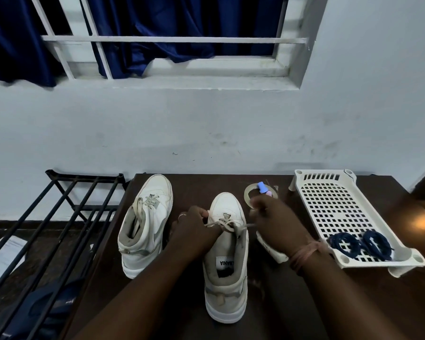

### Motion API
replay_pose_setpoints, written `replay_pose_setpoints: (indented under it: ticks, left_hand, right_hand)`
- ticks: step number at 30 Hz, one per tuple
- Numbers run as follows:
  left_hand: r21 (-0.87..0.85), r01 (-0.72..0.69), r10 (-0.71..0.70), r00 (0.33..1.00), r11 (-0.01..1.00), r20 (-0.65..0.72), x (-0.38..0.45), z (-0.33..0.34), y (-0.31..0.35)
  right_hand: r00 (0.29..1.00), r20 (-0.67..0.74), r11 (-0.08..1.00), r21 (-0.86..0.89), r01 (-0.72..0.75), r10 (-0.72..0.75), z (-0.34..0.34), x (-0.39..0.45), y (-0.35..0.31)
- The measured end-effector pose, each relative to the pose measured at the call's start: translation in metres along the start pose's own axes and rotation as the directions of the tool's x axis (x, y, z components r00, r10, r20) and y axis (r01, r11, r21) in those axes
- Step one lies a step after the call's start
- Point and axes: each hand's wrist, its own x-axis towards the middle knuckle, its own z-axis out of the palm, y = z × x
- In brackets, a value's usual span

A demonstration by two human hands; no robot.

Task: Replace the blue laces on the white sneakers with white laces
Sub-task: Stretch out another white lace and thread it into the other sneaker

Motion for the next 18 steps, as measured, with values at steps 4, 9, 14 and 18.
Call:
replay_pose_setpoints:
  ticks: [4, 9, 14, 18]
  left_hand:
    - [0.008, 0.035, -0.035, 0.999, 0.999, 0.025, 0.000, -0.002, 0.000]
    - [-0.002, 0.059, -0.059, 0.998, 0.998, 0.020, 0.001, 0.000, -0.003]
    - [0.019, 0.063, -0.063, 0.997, 0.998, 0.049, 0.002, 0.001, -0.003]
    - [0.021, 0.061, -0.062, 0.997, 0.998, 0.051, 0.003, 0.000, -0.001]
  right_hand:
    - [0.966, 0.259, 0.966, -0.246, 0.075, -0.009, 0.004, -0.006, -0.006]
    - [0.931, 0.170, 0.445, 0.841, -0.307, 0.322, -0.013, 0.004, -0.028]
    - [0.880, 0.192, 0.775, 0.419, -0.473, 0.433, -0.012, -0.002, -0.012]
    - [0.921, 0.244, 0.950, -0.149, -0.274, 0.304, -0.002, -0.004, -0.019]
